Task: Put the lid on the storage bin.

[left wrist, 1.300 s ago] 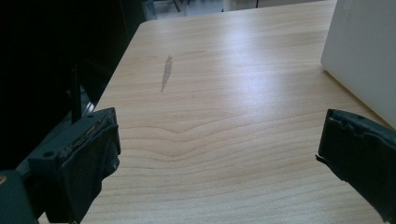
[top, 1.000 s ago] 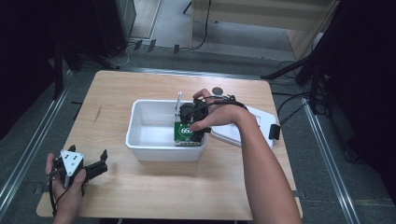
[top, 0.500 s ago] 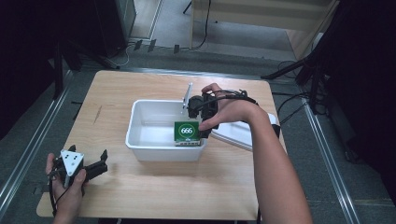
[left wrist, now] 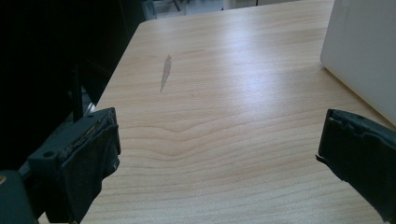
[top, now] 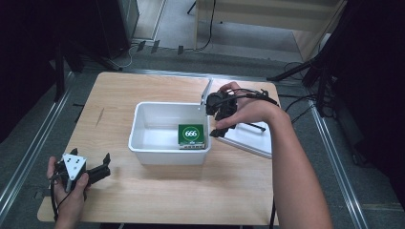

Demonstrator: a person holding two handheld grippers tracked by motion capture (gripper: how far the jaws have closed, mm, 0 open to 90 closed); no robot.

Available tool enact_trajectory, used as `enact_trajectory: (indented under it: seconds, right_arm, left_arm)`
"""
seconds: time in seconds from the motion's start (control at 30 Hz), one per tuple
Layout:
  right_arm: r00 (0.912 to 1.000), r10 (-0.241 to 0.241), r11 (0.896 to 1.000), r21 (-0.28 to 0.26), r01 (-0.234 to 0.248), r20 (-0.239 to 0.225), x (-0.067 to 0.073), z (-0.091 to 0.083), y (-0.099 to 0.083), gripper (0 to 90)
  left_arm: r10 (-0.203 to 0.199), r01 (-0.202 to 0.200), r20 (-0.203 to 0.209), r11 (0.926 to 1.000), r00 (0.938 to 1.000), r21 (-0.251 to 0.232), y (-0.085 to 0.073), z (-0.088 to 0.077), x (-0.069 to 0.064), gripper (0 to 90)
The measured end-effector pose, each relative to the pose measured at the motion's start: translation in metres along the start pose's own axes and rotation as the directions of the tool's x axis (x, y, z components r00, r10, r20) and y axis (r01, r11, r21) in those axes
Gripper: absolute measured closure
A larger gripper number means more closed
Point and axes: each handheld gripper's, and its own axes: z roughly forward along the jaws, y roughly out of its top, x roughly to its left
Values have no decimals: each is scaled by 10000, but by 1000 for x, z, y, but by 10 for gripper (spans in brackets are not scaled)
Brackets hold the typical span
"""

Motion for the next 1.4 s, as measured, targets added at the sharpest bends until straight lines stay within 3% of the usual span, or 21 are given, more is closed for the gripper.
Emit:
enact_trajectory:
  seconds: [0.13, 0.23, 0.33, 0.6, 0.83, 1.2, 1.4]
  right_arm:
    - [9995, 106, 9999, -111, -109, -286, -1, -6, -5, 159]
    - [9995, -85, 9997, -231, 78, -317, -2, -10, -9, 161]
    - [10000, -59, 9990, -443, 57, -28, -3, -17, -14, 148]
    - [9983, 105, 9996, -279, -89, 581, -6, -21, -28, 134]
    - [9964, 541, 9985, 22, -543, 657, -12, -19, -44, 139]
    - [9893, 1065, 9942, 72, -1078, 1002, -24, -10, -74, 167]
    - [9820, 1647, 9849, 384, -1688, 926, -33, -4, -91, 202]
  left_arm:
    - [9, -9, -11, 10000, 10000, 28, 0, 0, 0, 0]
    - [-4, 4, -16, 10000, 10000, 2, 0, 0, 0, 0]
    - [2, -2, -7, 10000, 10000, 19, 0, 0, 0, 0]
    - [9, -9, -2, 10000, 10000, 9, 0, 0, 0, 0]
    - [101, -101, 29, 9999, 9999, -18, 0, 0, -1, 0]
    - [157, -157, 49, 9999, 9999, -9, 0, -1, -1, 0]
    - [173, -173, 35, 9998, 9998, -24, 0, -1, -1, 0]
